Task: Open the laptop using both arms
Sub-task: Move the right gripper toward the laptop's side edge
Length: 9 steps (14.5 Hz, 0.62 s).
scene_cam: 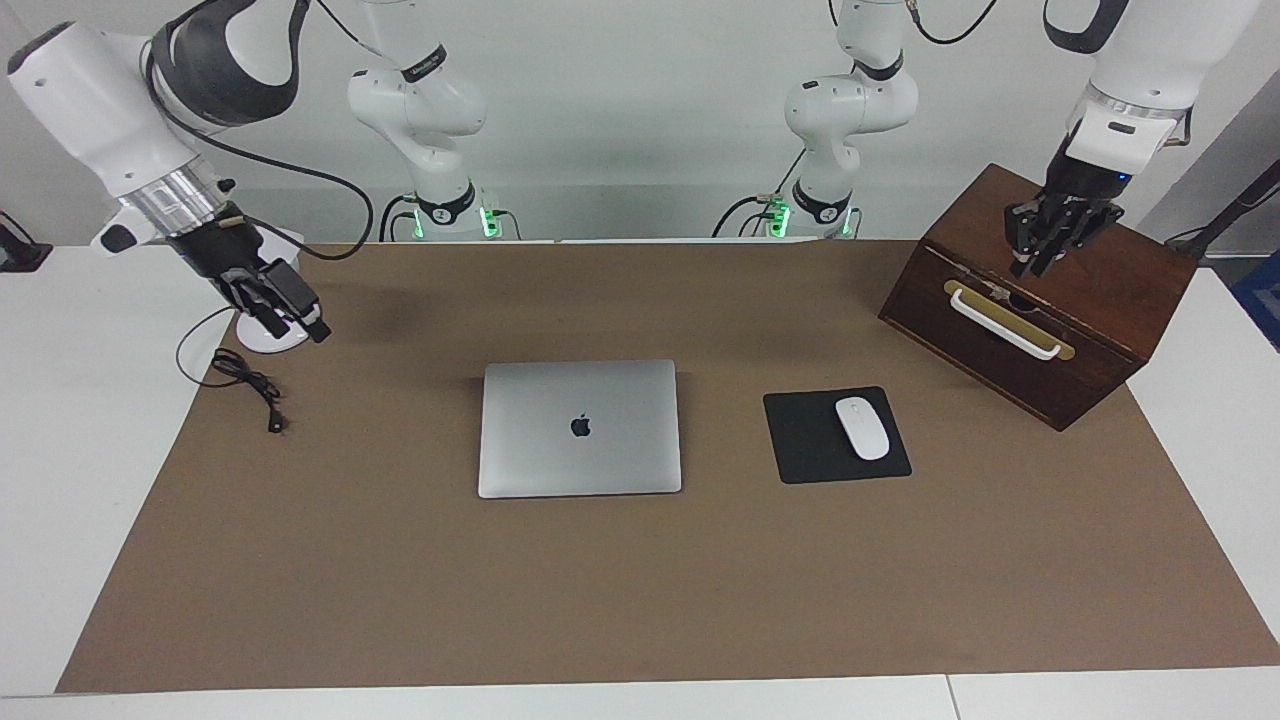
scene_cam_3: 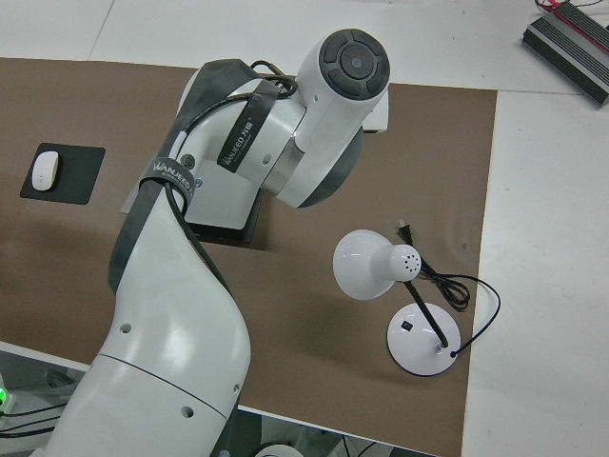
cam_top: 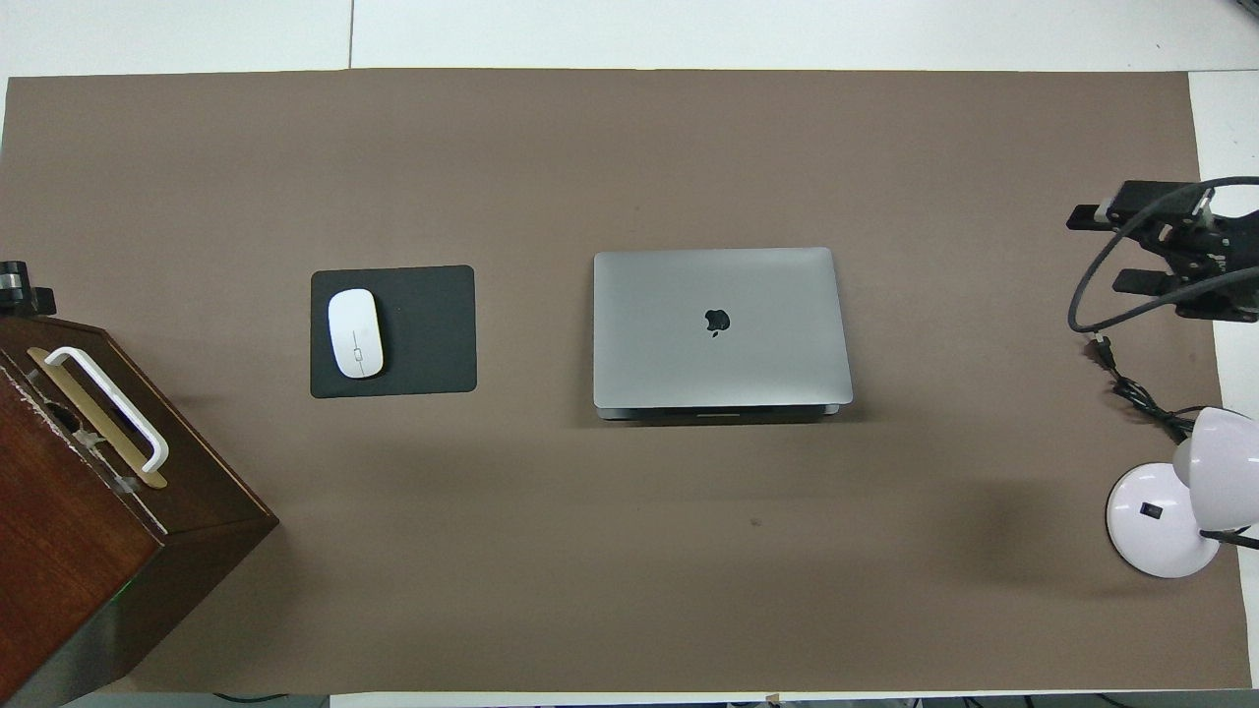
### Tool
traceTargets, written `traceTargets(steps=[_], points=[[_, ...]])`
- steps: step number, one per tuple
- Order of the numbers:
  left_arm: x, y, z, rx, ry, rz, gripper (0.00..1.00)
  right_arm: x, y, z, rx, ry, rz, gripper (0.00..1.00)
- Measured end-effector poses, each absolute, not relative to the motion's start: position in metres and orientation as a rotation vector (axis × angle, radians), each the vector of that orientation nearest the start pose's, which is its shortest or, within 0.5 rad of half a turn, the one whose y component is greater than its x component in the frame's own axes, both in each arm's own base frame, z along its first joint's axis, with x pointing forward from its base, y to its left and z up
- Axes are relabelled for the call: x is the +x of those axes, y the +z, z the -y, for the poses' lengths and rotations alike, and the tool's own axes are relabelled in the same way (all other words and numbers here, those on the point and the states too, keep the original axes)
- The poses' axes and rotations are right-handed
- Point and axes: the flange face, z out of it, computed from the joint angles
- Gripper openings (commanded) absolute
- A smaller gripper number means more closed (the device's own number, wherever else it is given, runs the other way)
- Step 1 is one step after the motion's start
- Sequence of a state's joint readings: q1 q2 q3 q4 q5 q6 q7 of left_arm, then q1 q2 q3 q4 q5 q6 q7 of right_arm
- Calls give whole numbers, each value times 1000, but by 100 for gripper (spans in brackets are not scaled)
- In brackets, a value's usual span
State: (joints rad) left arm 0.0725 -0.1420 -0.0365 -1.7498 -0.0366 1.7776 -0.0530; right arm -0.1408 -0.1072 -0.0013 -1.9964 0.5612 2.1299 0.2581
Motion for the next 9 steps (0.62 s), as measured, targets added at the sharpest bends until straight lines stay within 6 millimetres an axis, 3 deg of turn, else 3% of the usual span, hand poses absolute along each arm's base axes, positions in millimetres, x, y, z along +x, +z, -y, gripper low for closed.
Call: traceTargets(steps=[4,9], points=[[529,634,-15,-3159,-267,198,0,539,500,10,-2317,-312,-954,100],[529,634,-11,-3159,-275,189,0,532,486,-33,-2245,-356,-1022,100]])
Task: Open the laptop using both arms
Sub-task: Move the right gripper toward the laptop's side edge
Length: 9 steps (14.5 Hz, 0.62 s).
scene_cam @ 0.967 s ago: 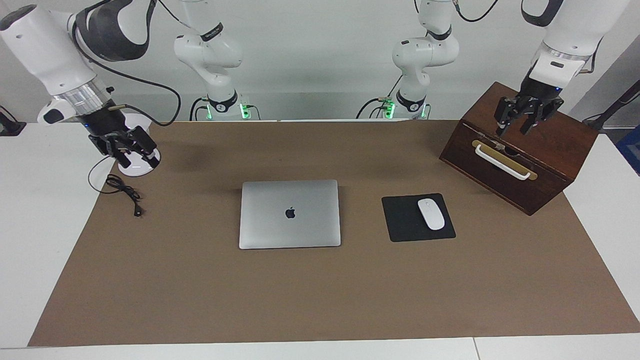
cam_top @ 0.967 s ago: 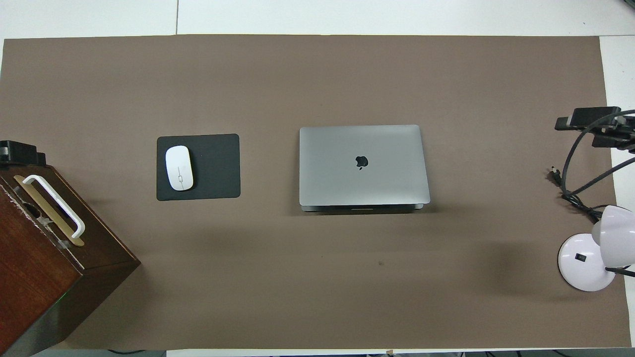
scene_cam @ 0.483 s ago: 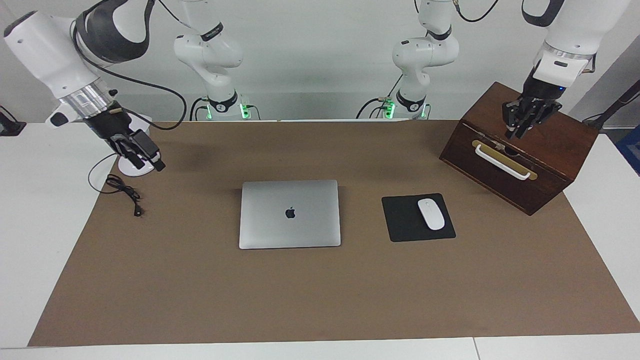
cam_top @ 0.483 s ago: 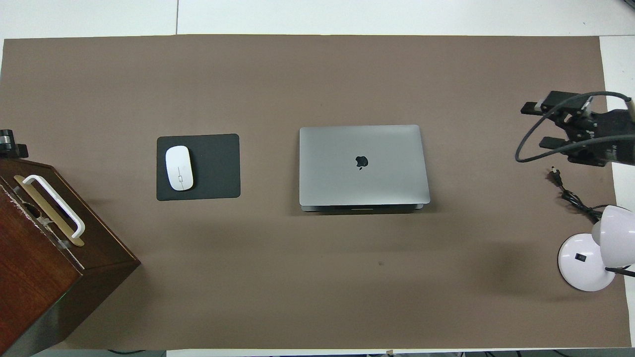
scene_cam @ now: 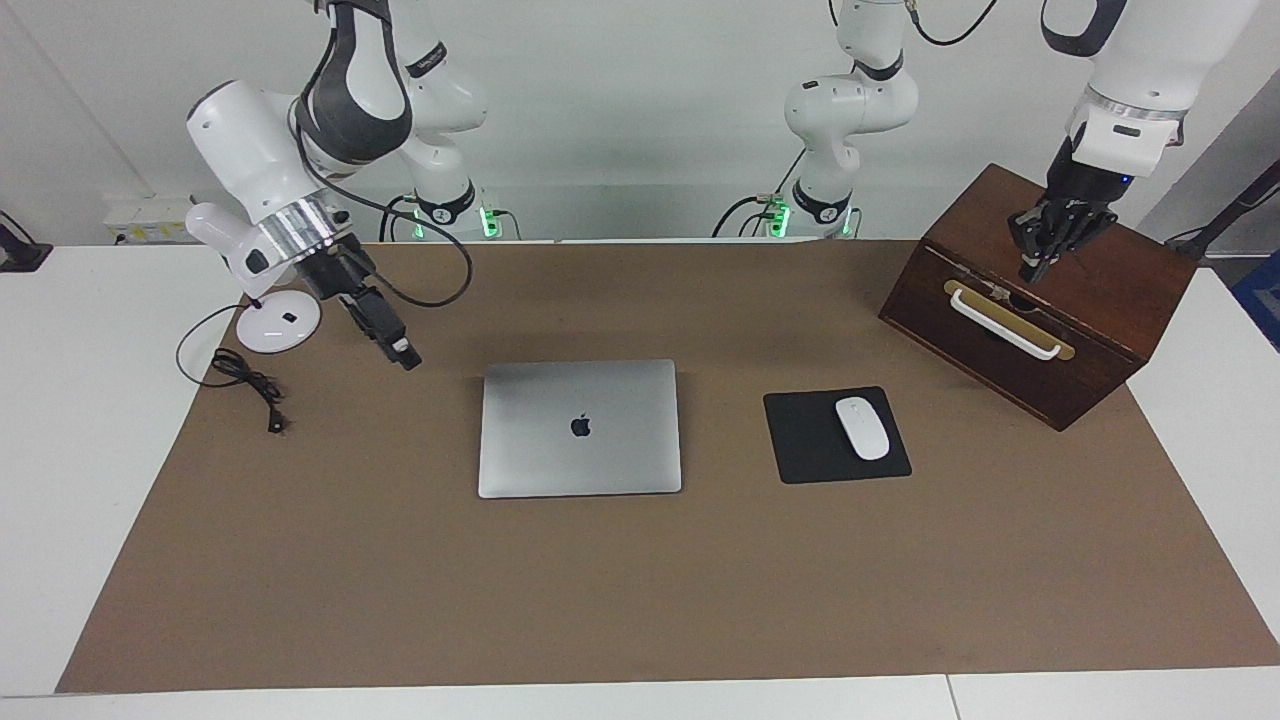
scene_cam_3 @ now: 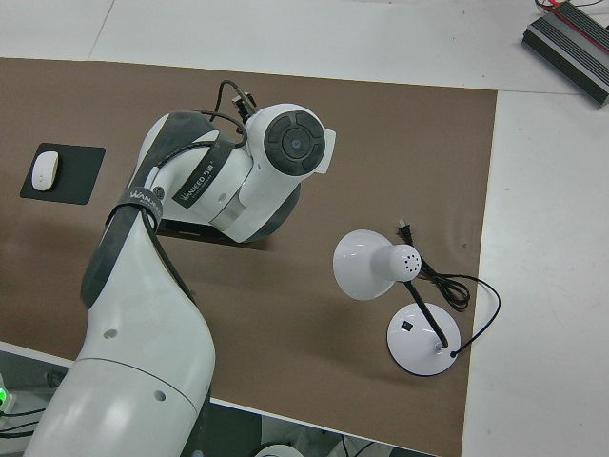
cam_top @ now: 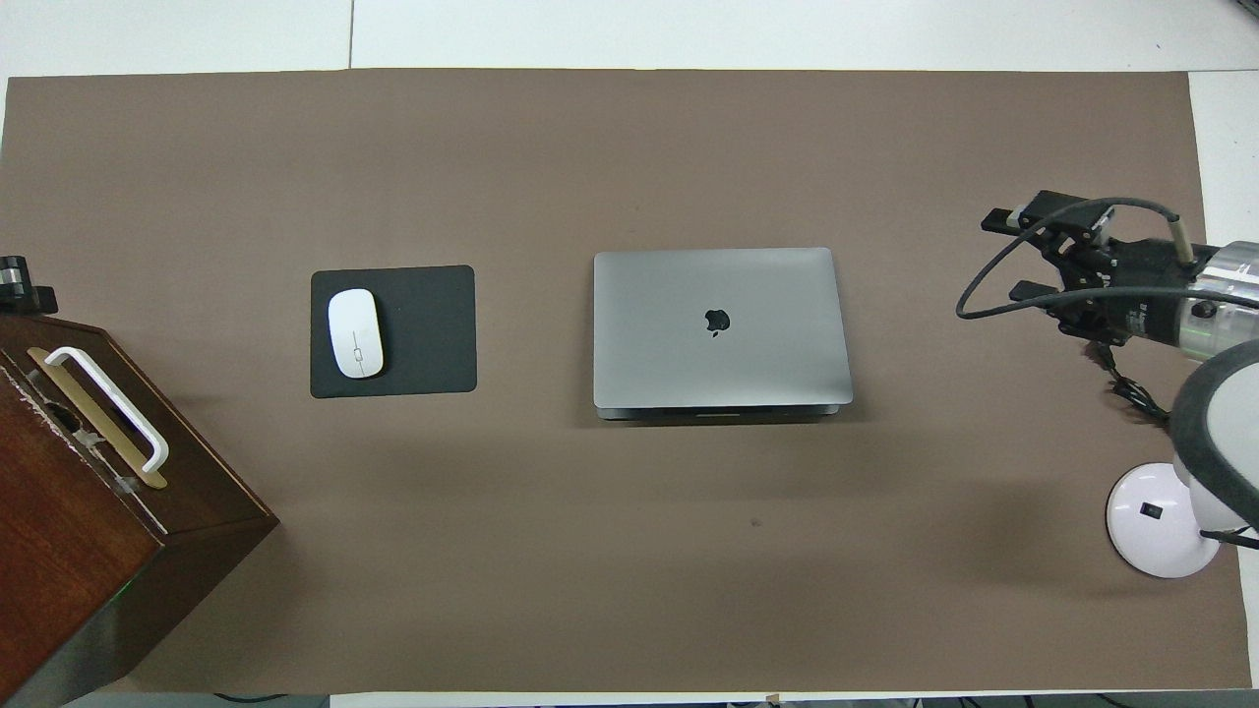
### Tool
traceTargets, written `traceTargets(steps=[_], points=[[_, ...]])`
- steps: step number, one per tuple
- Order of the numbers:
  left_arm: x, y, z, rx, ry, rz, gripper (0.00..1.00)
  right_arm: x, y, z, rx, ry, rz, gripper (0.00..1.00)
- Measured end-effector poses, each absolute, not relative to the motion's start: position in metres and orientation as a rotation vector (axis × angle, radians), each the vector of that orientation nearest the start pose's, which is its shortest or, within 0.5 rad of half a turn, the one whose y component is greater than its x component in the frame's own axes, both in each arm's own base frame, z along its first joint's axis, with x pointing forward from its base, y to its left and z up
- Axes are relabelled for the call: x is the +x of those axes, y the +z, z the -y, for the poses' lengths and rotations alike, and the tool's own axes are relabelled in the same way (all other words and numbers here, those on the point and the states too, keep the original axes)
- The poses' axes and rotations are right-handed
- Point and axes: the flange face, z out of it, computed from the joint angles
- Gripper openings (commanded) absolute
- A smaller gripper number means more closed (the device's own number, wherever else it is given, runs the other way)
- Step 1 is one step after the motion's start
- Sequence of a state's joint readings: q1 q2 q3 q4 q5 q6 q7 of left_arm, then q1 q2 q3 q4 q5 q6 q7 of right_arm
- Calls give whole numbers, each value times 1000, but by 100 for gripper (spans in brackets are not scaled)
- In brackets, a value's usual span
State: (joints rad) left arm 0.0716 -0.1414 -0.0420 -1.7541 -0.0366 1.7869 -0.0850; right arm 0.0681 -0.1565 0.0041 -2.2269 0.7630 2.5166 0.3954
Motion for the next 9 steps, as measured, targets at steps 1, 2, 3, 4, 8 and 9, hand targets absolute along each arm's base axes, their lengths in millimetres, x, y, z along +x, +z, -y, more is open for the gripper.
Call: traceTargets(steps=[1,2,3,4,8,9], points=[[531,635,-11,-3158,-295,189,0,532,484,-37,-2242,-357,-1028,100],[532,635,-11,-3156,-315,190,0,531,484,-38,-2238,-357,-1034,100],[533,634,-12,-3155,-331,191,0,531,483,-38,-2229,-352,-1045,100],[535,633,-11,-3153,-348,186,0,531,483,-37,-2213,-344,-1059,100],[539,630,-1,-3152,-409,114,0,526,468,-34,-2180,-301,-1105,100],[541,628,5,-3159,-440,93,0,525,466,-34,-2176,-292,-1116,100]])
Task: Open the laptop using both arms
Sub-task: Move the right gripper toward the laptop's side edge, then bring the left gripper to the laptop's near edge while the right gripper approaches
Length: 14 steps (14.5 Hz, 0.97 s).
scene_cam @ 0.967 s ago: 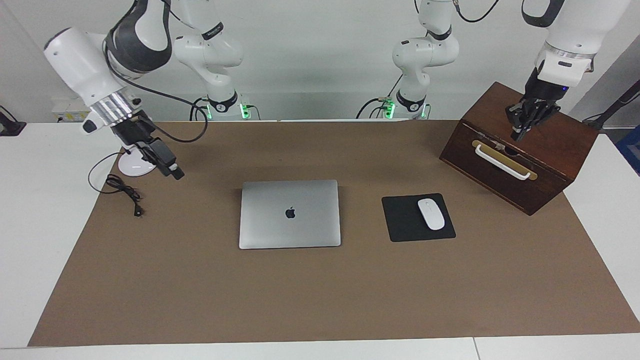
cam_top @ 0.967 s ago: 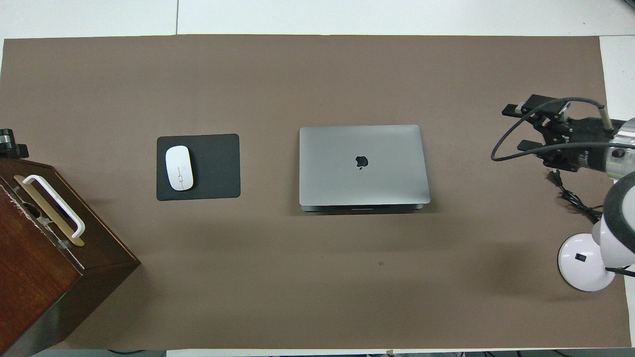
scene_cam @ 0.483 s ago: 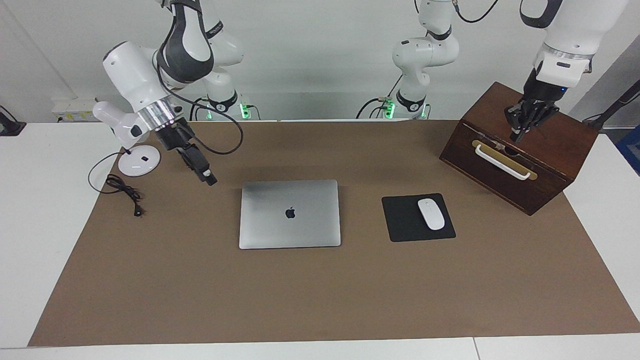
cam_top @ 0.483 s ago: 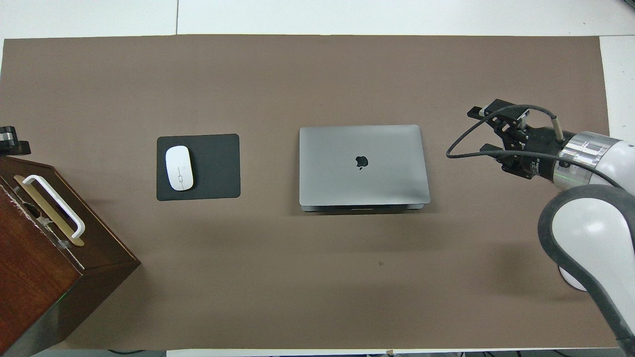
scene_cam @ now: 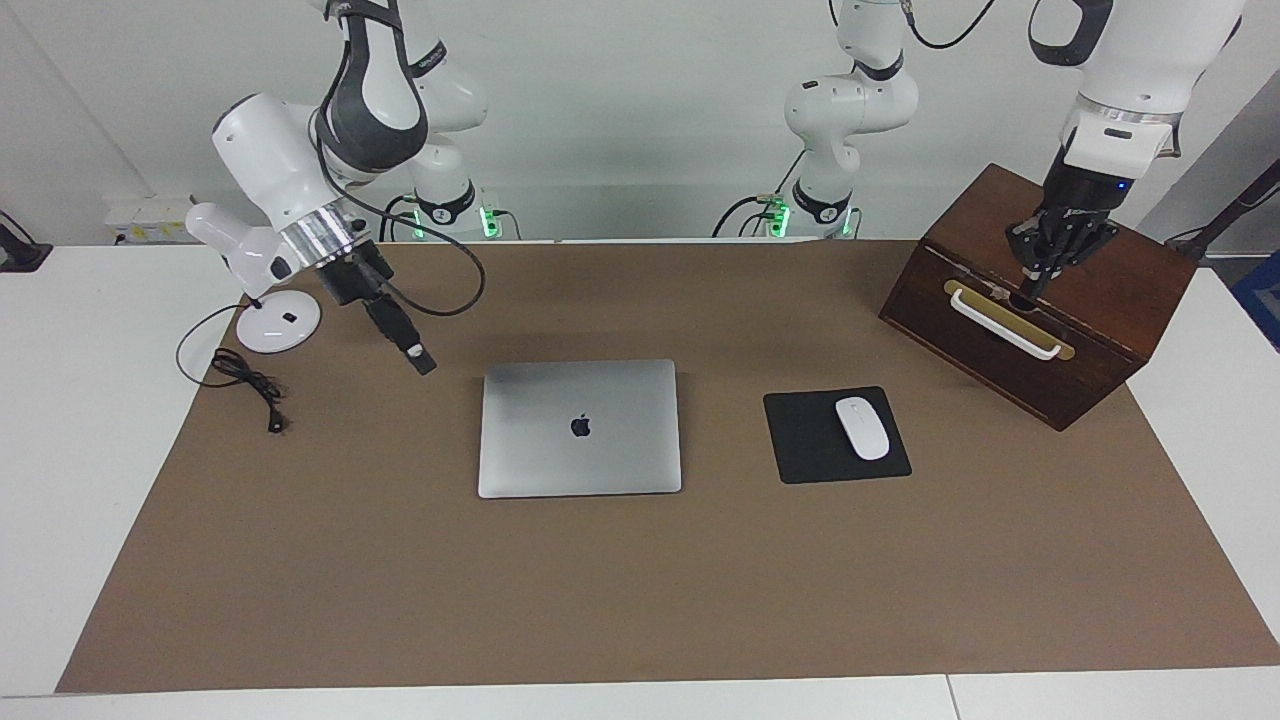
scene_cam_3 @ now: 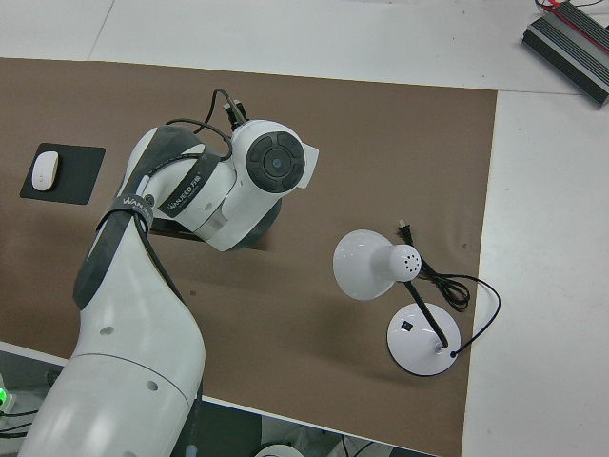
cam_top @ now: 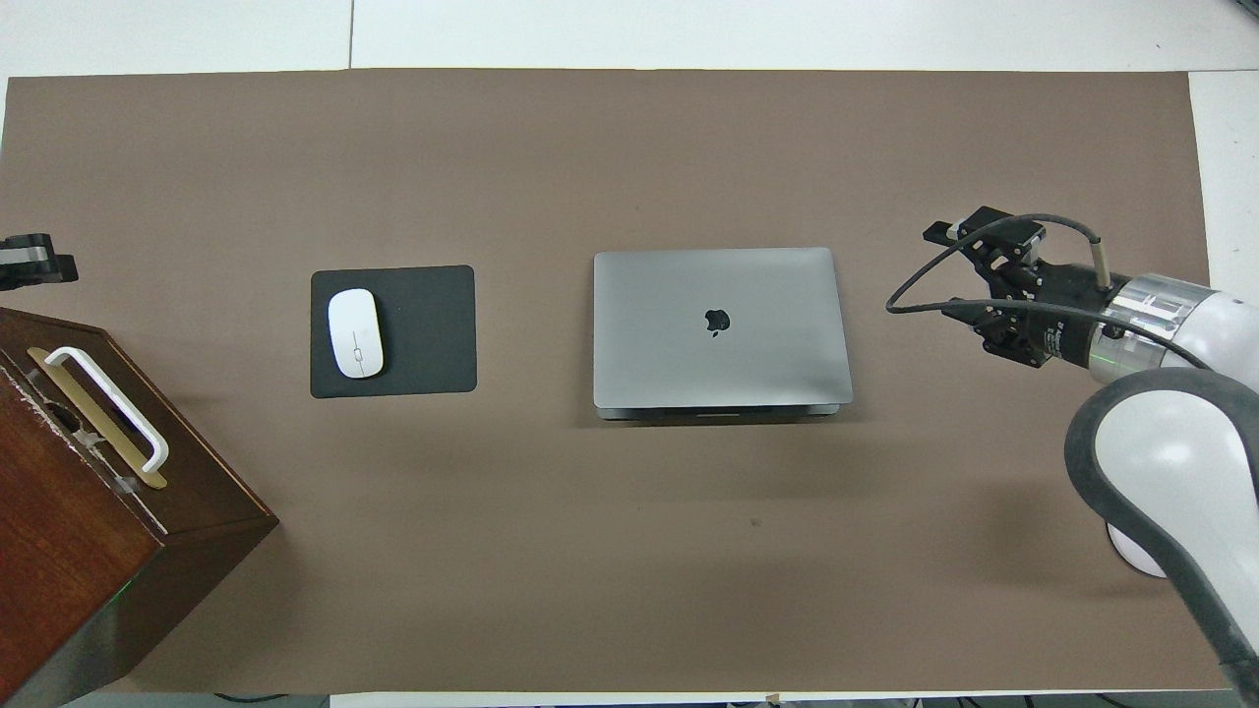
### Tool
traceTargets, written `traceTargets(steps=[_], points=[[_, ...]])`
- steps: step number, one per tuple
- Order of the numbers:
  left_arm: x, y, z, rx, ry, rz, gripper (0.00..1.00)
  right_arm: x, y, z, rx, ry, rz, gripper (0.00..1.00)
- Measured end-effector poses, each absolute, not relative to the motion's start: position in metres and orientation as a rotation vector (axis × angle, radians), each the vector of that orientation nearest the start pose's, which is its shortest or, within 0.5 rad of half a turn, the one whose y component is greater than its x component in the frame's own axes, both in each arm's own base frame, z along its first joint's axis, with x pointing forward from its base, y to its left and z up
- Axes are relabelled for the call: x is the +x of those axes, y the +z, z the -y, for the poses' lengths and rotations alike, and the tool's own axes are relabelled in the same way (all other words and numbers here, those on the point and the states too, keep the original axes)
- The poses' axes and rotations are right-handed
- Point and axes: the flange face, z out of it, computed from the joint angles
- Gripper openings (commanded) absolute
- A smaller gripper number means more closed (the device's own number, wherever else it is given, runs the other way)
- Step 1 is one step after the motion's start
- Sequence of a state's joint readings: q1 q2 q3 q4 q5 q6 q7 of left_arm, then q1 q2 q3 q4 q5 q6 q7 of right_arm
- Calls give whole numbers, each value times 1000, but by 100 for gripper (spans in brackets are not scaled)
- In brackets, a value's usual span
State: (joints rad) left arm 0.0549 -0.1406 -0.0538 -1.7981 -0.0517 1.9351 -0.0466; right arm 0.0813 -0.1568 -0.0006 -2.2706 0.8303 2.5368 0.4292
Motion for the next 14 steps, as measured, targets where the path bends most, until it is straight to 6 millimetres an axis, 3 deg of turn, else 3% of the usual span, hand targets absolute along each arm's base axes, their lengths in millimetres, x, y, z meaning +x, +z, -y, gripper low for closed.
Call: traceTargets(steps=[4,14], points=[[541,600,38,-3184,-588,-10,0,520,458,-33,-2171,-269,-1145,100],[505,516,120,-3150,-835,-237,0,515,447,-22,-2173,-258,-1174,100]])
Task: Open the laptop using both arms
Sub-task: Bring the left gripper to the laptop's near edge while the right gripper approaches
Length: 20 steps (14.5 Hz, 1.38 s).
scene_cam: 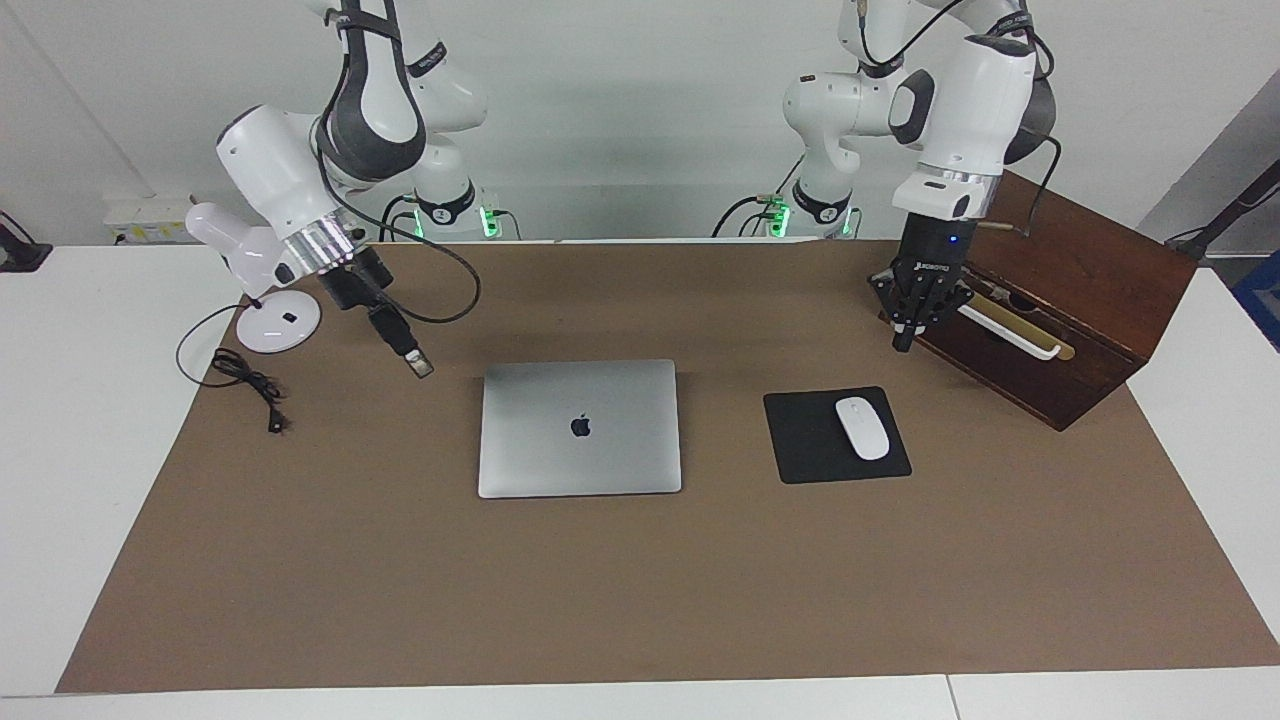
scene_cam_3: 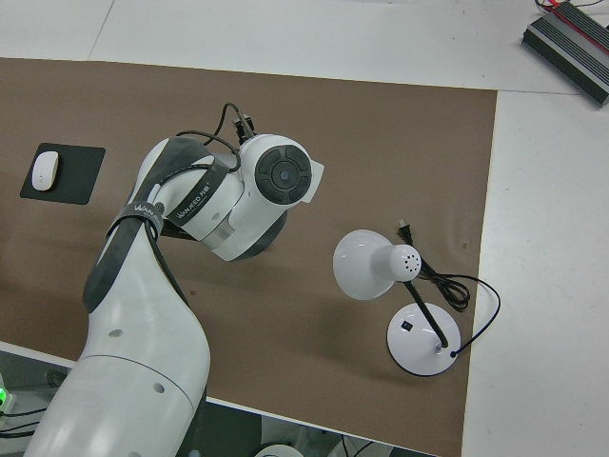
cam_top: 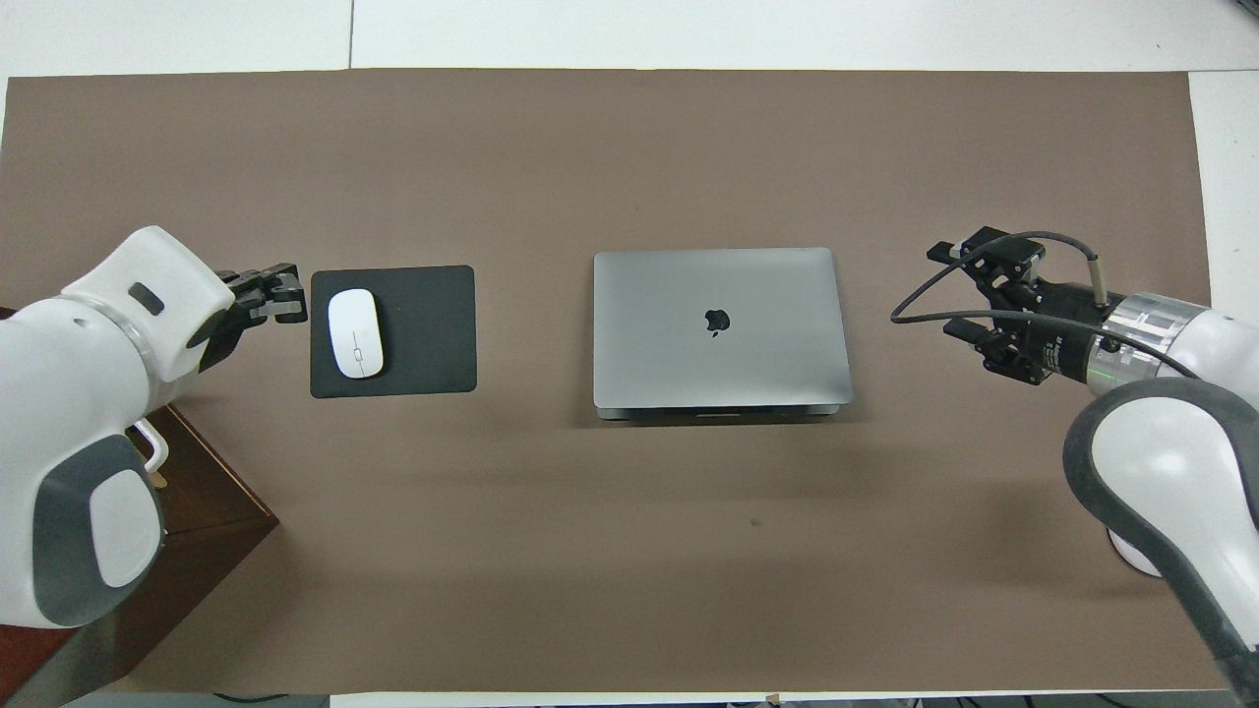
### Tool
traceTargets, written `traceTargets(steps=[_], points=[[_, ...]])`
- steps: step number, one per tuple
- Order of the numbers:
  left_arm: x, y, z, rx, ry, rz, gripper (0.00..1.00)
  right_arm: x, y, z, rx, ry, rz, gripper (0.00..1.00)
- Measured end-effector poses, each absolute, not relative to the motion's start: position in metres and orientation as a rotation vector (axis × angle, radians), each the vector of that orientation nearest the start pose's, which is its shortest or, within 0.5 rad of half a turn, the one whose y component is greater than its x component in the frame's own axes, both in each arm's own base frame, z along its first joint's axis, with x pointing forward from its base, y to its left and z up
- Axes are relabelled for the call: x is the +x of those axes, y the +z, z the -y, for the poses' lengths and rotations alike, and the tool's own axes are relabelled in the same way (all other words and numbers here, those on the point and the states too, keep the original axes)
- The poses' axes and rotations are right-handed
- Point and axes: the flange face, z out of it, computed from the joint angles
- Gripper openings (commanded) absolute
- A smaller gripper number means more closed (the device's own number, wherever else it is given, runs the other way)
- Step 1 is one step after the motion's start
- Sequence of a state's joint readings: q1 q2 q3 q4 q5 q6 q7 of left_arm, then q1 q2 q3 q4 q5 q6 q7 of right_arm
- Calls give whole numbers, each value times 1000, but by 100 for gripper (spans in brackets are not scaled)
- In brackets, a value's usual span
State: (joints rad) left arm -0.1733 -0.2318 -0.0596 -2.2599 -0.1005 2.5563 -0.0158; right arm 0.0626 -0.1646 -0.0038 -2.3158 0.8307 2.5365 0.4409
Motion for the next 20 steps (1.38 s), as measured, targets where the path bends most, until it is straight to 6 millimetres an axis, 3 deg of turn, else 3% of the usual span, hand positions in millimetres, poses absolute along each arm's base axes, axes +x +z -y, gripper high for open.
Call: traceTargets(steps=[5,12,15,20], points=[[483,476,151,-3128,-946,-338,0,514,440,-20,-2182,-246,-1178,100],[437,398,195,-3102,-1053,-513,0,513,437,-20,-2186,-241,-1178,100],[419,382,219,-3097,-1075,-612,0,513,437,-20,-2186,-241,-1178,100],[371,352,253,-3080,-1108,-800,0,513,437,-21,-2187,-260,-1178,100]])
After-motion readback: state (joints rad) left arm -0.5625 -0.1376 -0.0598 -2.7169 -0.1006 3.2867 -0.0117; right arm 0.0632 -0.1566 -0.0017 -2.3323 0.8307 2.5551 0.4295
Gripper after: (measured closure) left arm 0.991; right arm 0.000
